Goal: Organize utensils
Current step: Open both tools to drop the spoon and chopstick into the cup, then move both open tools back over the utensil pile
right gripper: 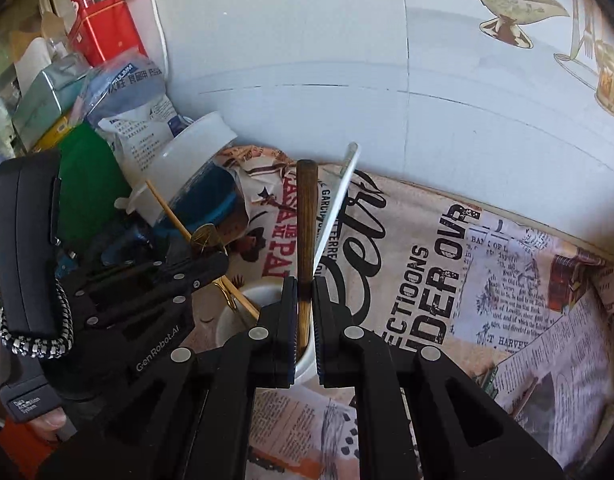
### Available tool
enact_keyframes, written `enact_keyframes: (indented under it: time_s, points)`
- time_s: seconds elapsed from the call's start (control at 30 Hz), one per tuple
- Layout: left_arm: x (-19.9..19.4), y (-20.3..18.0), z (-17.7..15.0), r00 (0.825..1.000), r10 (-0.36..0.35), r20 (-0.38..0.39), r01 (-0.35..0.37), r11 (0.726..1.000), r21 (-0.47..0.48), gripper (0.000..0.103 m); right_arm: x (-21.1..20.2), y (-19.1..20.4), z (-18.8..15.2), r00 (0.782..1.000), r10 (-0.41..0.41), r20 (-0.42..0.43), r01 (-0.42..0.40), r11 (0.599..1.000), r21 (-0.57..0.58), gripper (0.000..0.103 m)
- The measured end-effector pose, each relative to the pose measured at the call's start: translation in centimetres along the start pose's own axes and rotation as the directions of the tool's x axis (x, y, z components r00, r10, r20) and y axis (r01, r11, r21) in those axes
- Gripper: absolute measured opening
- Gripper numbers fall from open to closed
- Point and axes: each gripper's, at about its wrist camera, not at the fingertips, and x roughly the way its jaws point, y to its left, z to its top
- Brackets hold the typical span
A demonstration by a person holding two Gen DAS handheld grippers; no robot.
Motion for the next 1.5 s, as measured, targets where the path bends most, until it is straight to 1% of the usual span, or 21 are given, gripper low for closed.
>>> enact_keyframes:
  time_s: [0.1,0.17,0.23,0.3,0.37,0.43,0.53,0.67,0.73,0.83,0.87,0.93,0.97,1.0,1.13,1.27,1.37,1.5]
  points:
    - [-0.7,0.2,-0.2,1.0,-0.001,-0.009,0.001,1.0,-0.005,0.003,-0.5,-0.1,-0.2,0.999,0.029,-0.013,-0.029,1.0,0.007,0.007]
    - [-1.3,0.2,-0.2,1.0,0.0,-0.011,0.0,1.0,-0.001,0.004,-1.1,0.0,-0.4,0.999,0.031,-0.009,-0.031,1.0,0.003,0.007]
    - [-2.1,0.1,-0.4,1.0,0.008,-0.004,-0.008,1.0,0.01,0.007,-2.0,0.1,-0.6,1.0,0.028,0.001,-0.028,1.0,-0.004,0.009]
    - [-3.2,-0.2,-0.7,1.0,0.01,0.009,-0.01,1.0,0.023,0.009,-2.8,0.2,-0.8,1.0,0.026,0.013,-0.026,1.0,-0.008,0.014]
    - [-4.1,-0.6,-0.9,1.0,0.009,0.019,-0.009,0.999,0.032,0.013,-4.0,0.2,-1.2,0.999,0.013,0.034,-0.013,1.0,-0.012,0.016]
    - [-5.5,-1.2,-1.2,0.999,0.003,0.037,-0.004,0.999,0.043,0.021,-5.0,0.1,-1.6,0.999,0.002,0.047,-0.001,1.0,-0.012,0.016]
    - [-7.4,-2.3,-1.6,0.998,-0.004,0.07,0.0,0.998,0.064,0.028,-6.9,-0.2,-2.4,0.997,-0.013,0.078,0.014,1.0,-0.004,0.017]
    - [-9.2,-3.9,-2.1,0.995,-0.024,0.092,0.015,0.996,0.09,0.029,-9.5,-1.0,-3.6,0.993,-0.04,0.114,0.038,0.999,0.017,0.022]
    - [-10.0,-4.9,-2.6,0.994,-0.042,0.1,0.032,0.994,0.103,0.036,-10.5,-1.6,-4.2,0.991,-0.057,0.125,0.053,0.998,0.032,0.024]
    - [-10.5,-6.4,-3.2,0.992,-0.066,0.103,0.053,0.991,0.124,0.04,-11.9,-2.6,-5.3,0.986,-0.103,0.134,0.097,0.994,0.054,0.025]
    - [-10.6,-6.9,-3.4,0.992,-0.076,0.1,0.062,0.989,0.131,0.041,-12.4,-3.1,-5.8,0.984,-0.118,0.135,0.11,0.992,0.065,0.027]
    - [-10.4,-7.8,-3.9,0.991,-0.095,0.09,0.082,0.986,0.143,0.047,-13.1,-4.1,-6.7,0.981,-0.142,0.134,0.131,0.987,0.091,0.032]
    - [-10.3,-8.2,-4.1,0.991,-0.102,0.084,0.089,0.985,0.148,0.049,-13.6,-4.7,-7.2,0.978,-0.16,0.133,0.146,0.983,0.108,0.036]
    - [-10.1,-8.8,-4.4,0.991,-0.111,0.073,0.098,0.983,0.154,0.051,-13.9,-5.3,-7.7,0.976,-0.176,0.13,0.161,0.979,0.123,0.036]
    - [-8.8,-10.6,-5.6,0.992,-0.124,0.02,0.119,0.978,0.17,0.056,-14.6,-8.4,-9.9,0.967,-0.242,0.086,0.221,0.954,0.201,0.037]
    - [-7.4,-12.2,-7.0,0.991,-0.126,-0.034,0.13,0.973,0.19,0.056,-13.9,-12.2,-12.6,0.954,-0.299,-0.014,0.29,0.912,0.289,0.037]
    - [-5.9,-13.1,-8.1,0.991,-0.11,-0.075,0.124,0.97,0.211,0.057,-12.6,-14.6,-14.6,0.946,-0.31,-0.096,0.324,0.882,0.341,0.037]
    - [-3.6,-13.7,-9.7,0.986,-0.094,-0.139,0.123,0.967,0.222,0.057,-10.4,-16.3,-17.1,0.935,-0.31,-0.175,0.354,0.852,0.385,0.037]
